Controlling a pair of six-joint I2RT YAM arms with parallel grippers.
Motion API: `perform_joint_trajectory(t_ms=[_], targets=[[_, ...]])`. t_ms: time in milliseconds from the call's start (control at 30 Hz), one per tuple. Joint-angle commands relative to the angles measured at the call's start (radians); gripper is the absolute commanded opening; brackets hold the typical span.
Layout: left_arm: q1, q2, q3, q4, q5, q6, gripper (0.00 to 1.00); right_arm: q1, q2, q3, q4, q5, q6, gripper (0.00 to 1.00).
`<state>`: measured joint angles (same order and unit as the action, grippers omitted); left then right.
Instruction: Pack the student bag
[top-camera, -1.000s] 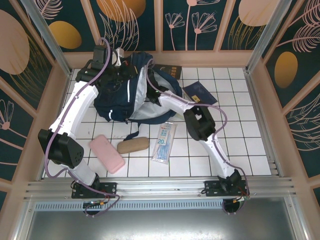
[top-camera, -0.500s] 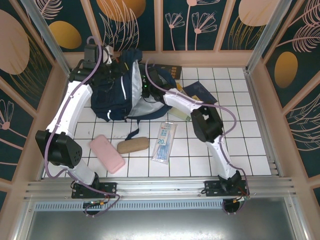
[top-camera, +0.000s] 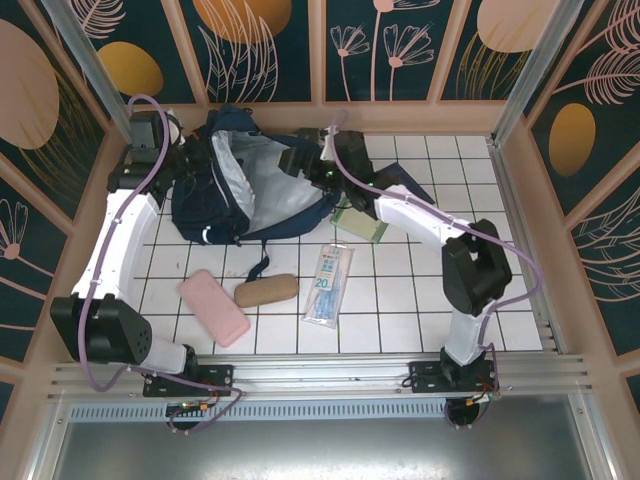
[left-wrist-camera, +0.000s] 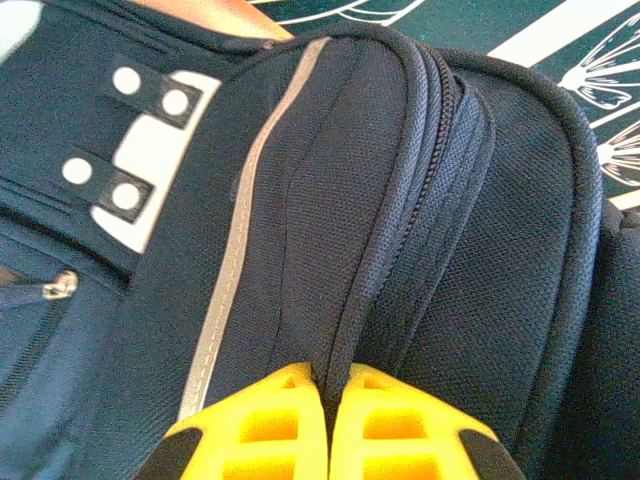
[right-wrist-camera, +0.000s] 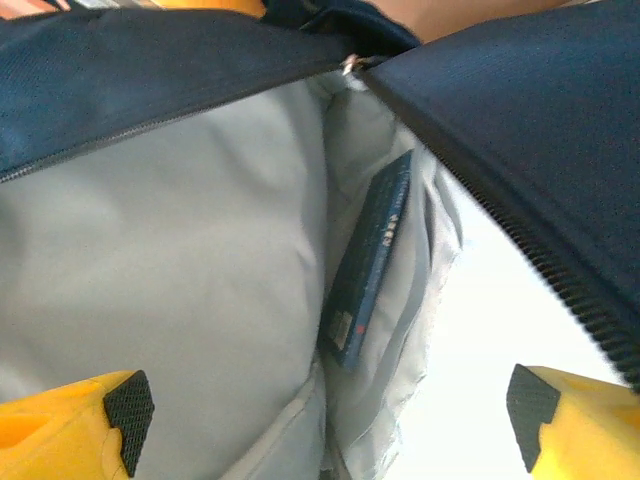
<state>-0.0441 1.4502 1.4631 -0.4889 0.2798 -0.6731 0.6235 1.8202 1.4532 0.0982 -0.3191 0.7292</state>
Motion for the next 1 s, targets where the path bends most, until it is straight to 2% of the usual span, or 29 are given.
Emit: perform_joint_trajectory(t_ms=[0, 100, 133, 200, 233, 333, 433, 700, 733, 800, 867, 967], targets=[[0.033, -0.031, -0.038, 0.061, -0.173, 0.043, 0.00, -0.121, -0.130, -0.063, -0.077, 0.120, -0.073, 0.91], [0.035, -0.047, -0.087, 0.074, -0.232, 0.064, 0.00, -0.209, -0.181, -0.150, -0.107, 0.154, -0.079, 0.89], [0.035, -0.047, -0.106, 0.090, -0.225, 0.062, 0.00, -0.230, -0.192, -0.175, -0.089, 0.105, -0.094, 0.89], [0.033, -0.023, -0.131, 0.128, -0.140, 0.048, 0.00, -0.258, -0.177, -0.171, -0.077, -0.083, -0.152, 0.89], [0.033, -0.005, -0.137, 0.141, -0.101, 0.038, 0.00, -0.258, -0.160, -0.154, -0.092, -0.138, -0.169, 0.89], [0.030, 0.040, -0.151, 0.195, 0.020, 0.012, 0.00, -0.214, -0.094, -0.093, -0.135, -0.255, -0.208, 0.90], [0.009, 0.047, -0.162, 0.234, 0.047, 0.017, 0.00, -0.145, -0.027, -0.022, -0.166, -0.311, -0.233, 0.92], [-0.091, 0.087, -0.139, 0.232, 0.090, 0.036, 0.00, -0.090, 0.121, 0.157, -0.063, -0.449, -0.078, 0.91], [-0.091, 0.084, -0.151, 0.237, 0.080, 0.027, 0.00, -0.086, 0.127, 0.174, -0.055, -0.458, -0.063, 0.90], [-0.089, 0.072, -0.155, 0.203, -0.008, 0.033, 0.00, -0.087, 0.103, 0.163, -0.013, -0.447, -0.031, 0.90], [-0.074, 0.033, -0.176, 0.187, -0.116, 0.034, 0.00, -0.108, 0.044, 0.119, -0.019, -0.345, -0.028, 0.89], [0.007, -0.048, -0.235, 0.222, -0.162, -0.020, 0.00, -0.176, -0.051, 0.023, -0.050, -0.230, -0.044, 0.87]])
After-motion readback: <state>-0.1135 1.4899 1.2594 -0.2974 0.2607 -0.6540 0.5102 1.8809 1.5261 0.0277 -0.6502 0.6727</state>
